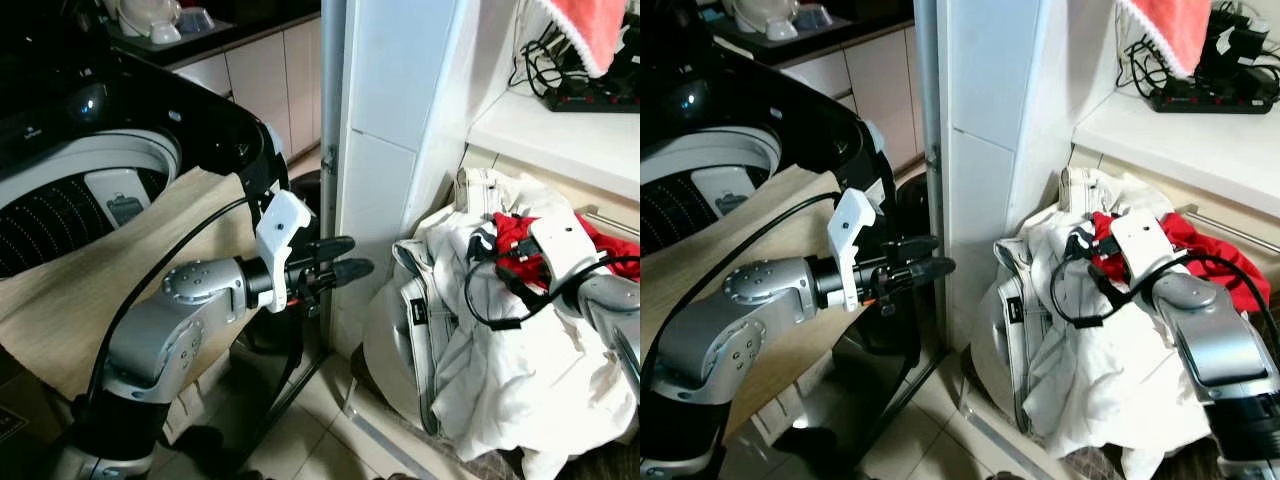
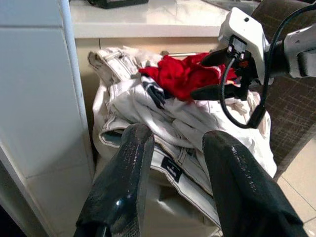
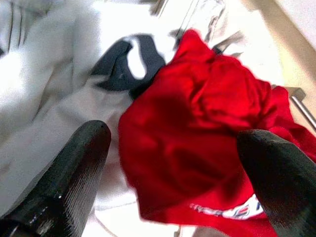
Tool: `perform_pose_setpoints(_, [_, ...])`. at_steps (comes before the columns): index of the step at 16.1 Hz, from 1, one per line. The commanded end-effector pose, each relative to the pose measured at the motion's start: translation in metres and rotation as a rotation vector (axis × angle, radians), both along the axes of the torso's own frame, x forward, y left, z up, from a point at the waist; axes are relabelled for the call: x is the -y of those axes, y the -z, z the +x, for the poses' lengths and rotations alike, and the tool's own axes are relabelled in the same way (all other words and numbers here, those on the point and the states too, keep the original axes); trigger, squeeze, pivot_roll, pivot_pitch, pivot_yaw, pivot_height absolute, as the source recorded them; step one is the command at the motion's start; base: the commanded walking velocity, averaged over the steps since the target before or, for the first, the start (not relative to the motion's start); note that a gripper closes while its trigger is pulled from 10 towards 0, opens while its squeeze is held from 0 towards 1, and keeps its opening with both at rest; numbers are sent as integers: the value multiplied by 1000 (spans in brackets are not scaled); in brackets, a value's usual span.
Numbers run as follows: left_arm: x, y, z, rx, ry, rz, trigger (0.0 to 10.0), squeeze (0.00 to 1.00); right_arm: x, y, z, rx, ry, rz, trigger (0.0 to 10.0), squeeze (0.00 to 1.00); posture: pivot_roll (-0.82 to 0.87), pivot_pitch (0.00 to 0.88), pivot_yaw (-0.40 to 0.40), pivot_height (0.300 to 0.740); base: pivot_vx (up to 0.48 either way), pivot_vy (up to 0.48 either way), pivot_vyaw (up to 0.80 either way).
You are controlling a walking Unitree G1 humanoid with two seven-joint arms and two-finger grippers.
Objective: Clothes washing
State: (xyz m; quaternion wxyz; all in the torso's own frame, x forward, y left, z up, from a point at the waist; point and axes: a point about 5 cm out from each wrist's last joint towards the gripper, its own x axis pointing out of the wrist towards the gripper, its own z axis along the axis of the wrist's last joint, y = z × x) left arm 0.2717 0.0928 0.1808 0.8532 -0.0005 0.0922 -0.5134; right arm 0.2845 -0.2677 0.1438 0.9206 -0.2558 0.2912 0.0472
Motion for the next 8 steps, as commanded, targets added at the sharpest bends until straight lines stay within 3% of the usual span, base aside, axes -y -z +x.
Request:
perform_pose_setpoints(1, [1, -1, -5, -8, 25, 18, 10000, 0, -3, 2, -4, -27, -59, -39, 10000, 0, -81, 0, 44, 740, 0, 0, 0])
perform_pose_setpoints(8, [0, 6, -16, -73, 113, 64, 10000, 0, -2, 0, -11, -108, -207, -133, 10000, 0, -85, 0, 46, 740, 0, 0, 0])
